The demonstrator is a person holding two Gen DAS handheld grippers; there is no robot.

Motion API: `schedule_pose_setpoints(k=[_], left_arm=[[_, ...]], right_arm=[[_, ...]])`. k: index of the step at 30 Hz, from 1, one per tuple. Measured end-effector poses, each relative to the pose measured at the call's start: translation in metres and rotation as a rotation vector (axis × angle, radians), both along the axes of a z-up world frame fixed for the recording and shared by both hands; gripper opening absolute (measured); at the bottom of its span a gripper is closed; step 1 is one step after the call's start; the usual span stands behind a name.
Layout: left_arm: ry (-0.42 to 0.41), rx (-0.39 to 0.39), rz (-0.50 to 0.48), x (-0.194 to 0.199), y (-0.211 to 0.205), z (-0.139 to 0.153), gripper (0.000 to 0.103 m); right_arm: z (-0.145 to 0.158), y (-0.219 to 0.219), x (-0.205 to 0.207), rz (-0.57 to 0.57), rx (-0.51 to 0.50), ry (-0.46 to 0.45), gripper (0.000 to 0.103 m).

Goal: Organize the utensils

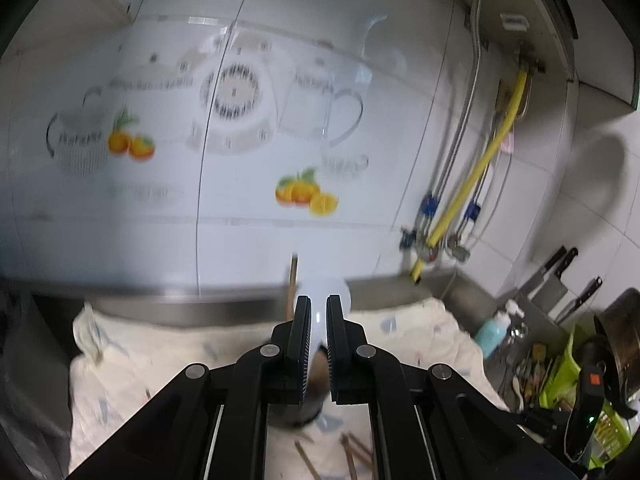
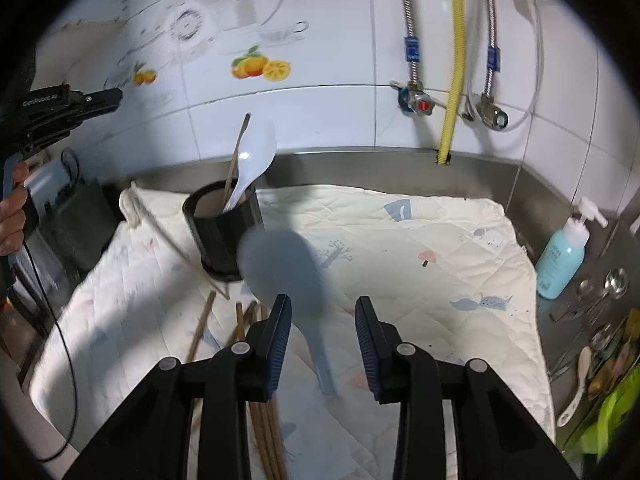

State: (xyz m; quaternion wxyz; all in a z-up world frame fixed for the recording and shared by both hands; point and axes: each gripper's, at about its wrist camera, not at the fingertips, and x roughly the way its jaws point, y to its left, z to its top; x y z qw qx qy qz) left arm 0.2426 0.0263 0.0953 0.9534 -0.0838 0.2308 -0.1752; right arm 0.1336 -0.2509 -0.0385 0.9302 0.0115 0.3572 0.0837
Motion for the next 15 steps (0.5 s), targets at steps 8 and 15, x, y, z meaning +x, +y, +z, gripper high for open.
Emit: schedule_pose_setpoints(k=[8,15], left_arm=[[0.024,0.009,-0.013,0.016,0.004,-0.002,0.007],[0.144,0.020,0.012,0.020,0.020,-0.049,0.007]], right_arm=[[-0.012,0.010,0.009,0.015,0.011,0.044,0.037],[-0.023,0.021,0.023,0.060,0.001,0.096,0.037]])
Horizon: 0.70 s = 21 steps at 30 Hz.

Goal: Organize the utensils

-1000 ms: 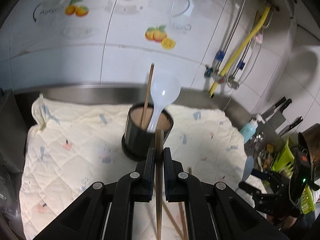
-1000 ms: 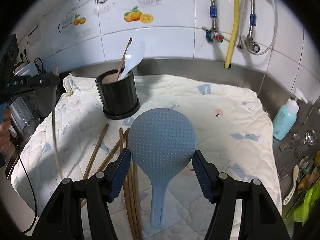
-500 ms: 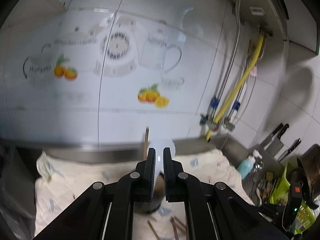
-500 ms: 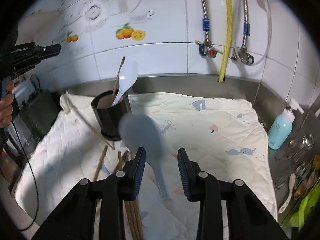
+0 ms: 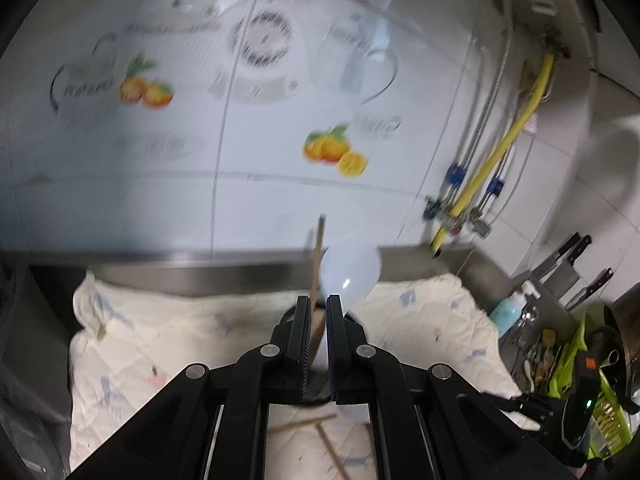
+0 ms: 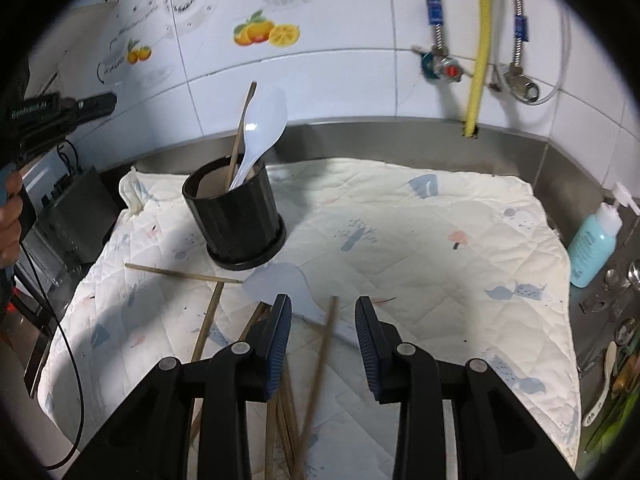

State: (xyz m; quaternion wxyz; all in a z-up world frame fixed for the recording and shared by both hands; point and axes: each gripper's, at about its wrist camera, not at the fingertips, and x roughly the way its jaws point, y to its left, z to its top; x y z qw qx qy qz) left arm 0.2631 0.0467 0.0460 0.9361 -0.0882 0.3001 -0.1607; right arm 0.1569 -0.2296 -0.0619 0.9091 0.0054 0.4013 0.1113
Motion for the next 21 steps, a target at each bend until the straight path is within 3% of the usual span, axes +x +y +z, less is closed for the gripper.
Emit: schedule_pose_setpoints(k=[13,21], left_arm=[[0.263,0.053,0.015,-0.017,0.019,-0.105,0.008],[0.388,0.079,0.027,-0.025,0.028,-0.156,0.009]], right_arm=[[-0.049,-0.008,0.019,-0.013,0.051,0.214,0.037],[-0.060,0.002,0.028,0.007,0.090,0.260,0.037]])
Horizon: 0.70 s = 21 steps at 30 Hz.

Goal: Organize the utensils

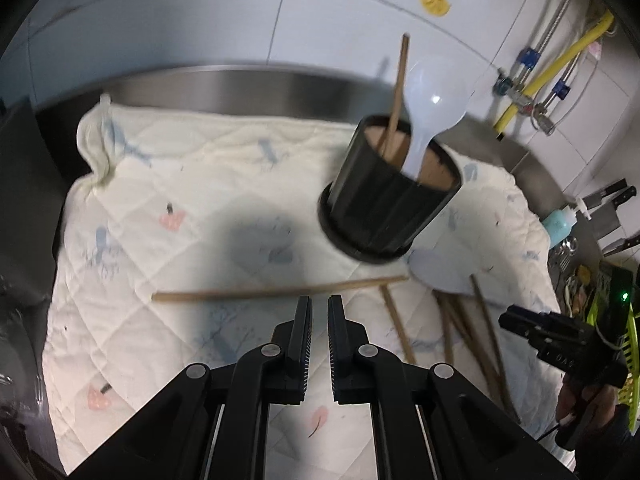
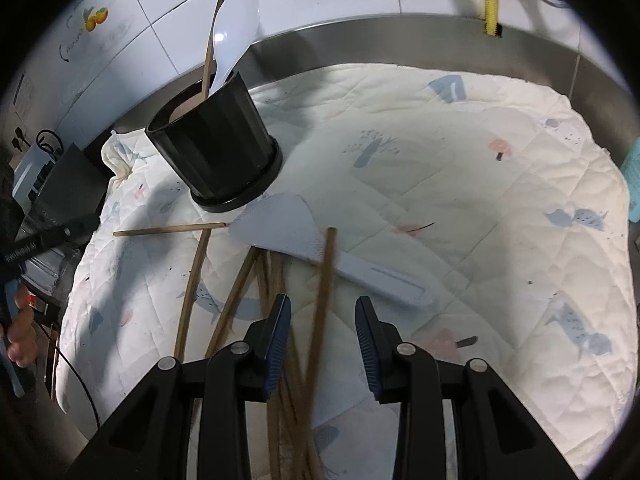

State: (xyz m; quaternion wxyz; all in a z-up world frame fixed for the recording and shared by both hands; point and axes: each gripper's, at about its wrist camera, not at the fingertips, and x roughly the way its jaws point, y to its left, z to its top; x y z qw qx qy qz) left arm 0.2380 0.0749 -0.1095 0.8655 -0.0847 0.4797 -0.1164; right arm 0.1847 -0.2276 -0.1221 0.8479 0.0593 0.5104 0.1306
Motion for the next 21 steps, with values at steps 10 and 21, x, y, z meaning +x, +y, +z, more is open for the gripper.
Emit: schedule_pose_setpoints(k=[10,21], left_arm=[[0.102,-0.040,-0.089,-0.003,-0.025,-0.031,0.009],[0.170,-0.075,-0.158,0.012,-0.077,-0.051,0.022]], right_arm=[[-0.010,0.002,0.010,-0.016,-0.022,0.028,0.037],[-0.016,0.006,0.017,-0.011,-0.027,0.039,0.032]])
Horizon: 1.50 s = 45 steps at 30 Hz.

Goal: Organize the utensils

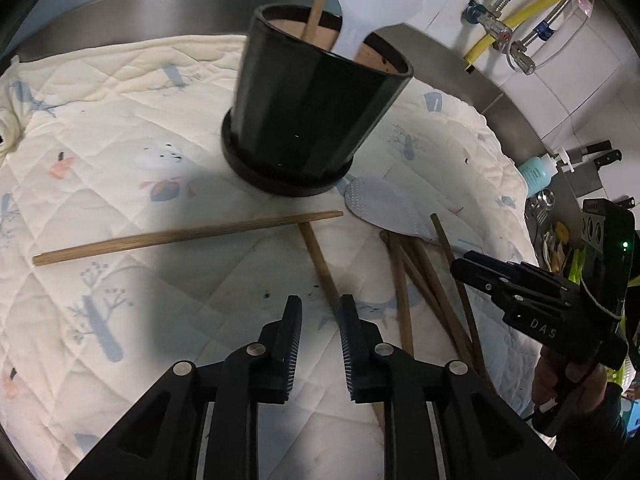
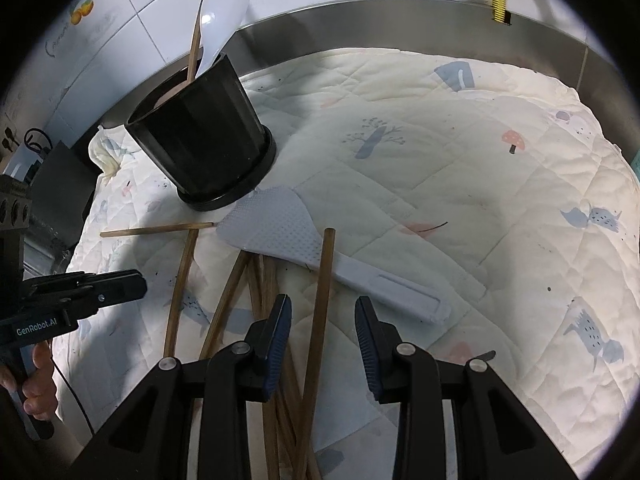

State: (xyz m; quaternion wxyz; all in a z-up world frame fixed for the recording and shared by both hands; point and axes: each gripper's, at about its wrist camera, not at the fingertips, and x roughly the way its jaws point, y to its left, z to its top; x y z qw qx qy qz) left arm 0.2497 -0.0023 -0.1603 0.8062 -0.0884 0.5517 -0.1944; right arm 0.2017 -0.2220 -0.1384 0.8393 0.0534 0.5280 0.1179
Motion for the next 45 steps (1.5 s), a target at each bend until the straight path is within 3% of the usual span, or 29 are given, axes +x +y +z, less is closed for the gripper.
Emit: schedule_pose_setpoints(k=[3,9,15,24,27,31,41,45], left_arm=[[0.012,0.002,0.006,0.006,-0.006,-0.005,0.023],[0.036,0.011,0.017,0.016,-0.016,-0.014,0.023],[0.049,0.044,0.034,0.026,-0.029,-0.022,0.023],[0.007,0.239,0.025,0.031,-0.065,-0.020,0.023],[-0.006,0.263,0.026,0.030,-0.072,-0.020,0.022],[0.001,0.238,0.017,0.029,-0.068,-0.019,0.011],[0.069,0.086,-0.024,0.012,-0.047,-0.011,0.007],[0.045,0.015,-0.037,0.000,-0.042,0.005,0.006]], right_arm=[[-0.005,0.001,0.003,0.000,-0.003,0.014,0.021],[-0.008,0.003,0.008,0.009,-0.017,0.022,0.012],[-0.003,0.003,0.005,0.018,-0.019,0.007,0.011],[0.012,0.002,-0.005,0.018,-0.010,-0.026,0.011],[0.021,0.000,-0.011,0.015,-0.004,-0.048,0.011],[0.035,-0.003,-0.019,0.006,0.007,-0.083,0.011],[0.051,-0.014,-0.034,-0.012,0.030,-0.134,0.011],[0.057,-0.016,-0.038,-0.011,0.042,-0.148,0.011]])
